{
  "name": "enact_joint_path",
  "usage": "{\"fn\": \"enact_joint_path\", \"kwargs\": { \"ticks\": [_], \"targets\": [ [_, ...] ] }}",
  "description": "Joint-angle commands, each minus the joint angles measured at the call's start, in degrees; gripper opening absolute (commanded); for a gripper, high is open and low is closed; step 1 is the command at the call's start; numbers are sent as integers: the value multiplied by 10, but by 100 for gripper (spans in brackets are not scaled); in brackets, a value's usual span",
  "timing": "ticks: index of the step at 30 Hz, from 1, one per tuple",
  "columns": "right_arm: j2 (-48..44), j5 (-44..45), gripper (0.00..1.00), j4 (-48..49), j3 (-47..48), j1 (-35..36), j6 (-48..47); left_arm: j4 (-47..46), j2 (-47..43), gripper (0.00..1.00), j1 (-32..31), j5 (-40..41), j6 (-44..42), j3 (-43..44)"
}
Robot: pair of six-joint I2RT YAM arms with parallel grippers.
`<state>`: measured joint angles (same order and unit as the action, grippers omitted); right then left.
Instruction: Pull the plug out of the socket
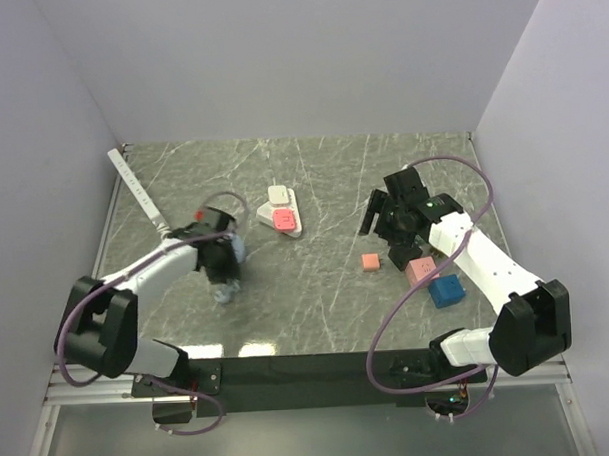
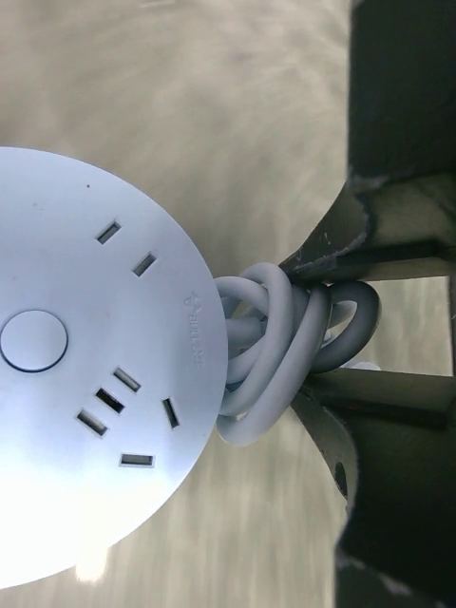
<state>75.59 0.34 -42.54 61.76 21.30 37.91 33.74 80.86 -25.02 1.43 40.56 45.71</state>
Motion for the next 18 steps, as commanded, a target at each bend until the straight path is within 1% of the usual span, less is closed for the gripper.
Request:
{"fn": "enact_joint_path", "kwargs": {
  "ticks": [1, 2, 3, 4, 5, 6, 7, 10, 14, 15, 16, 17, 18],
  "targets": [
    [0, -20, 82, 29, -3, 14, 3, 34, -33, 1, 92, 10, -28, 21],
    [5, -22, 82, 33, -1, 16, 4, 32, -28, 1, 136, -2, -32, 30],
    [15, -24, 82, 36, 2, 23, 5, 18, -19, 1, 156, -9, -38, 45],
    [21, -26, 82, 39, 4, 27, 5, 7, 8, 1, 173, -9, -43, 53],
    [35, -32, 82, 47, 11, 35, 3, 8, 51, 1, 201, -13, -50, 81],
    [44, -33, 82, 48, 17, 39, 0, 8, 51, 1, 212, -17, -57, 97],
    [53, -33, 82, 48, 25, 44, -4, 9, 89, 1, 221, -16, -60, 111],
    [92, -46, 82, 56, 59, 58, -24, -3, 136, 0, 266, 2, -63, 147],
    [161, -57, 85, 55, 138, 76, -60, -11, 158, 1, 341, 4, -62, 157],
    [173, -61, 86, 56, 152, 80, -75, -11, 156, 1, 353, 8, -62, 151],
    [186, -68, 87, 51, 186, 82, -80, -14, 145, 1, 363, 10, -61, 146],
    [215, -73, 87, 47, 204, 88, -86, -19, 139, 1, 383, 3, -61, 141],
    [231, -77, 87, 42, 223, 90, -97, -20, 132, 1, 388, -2, -65, 131]
  ]
}}
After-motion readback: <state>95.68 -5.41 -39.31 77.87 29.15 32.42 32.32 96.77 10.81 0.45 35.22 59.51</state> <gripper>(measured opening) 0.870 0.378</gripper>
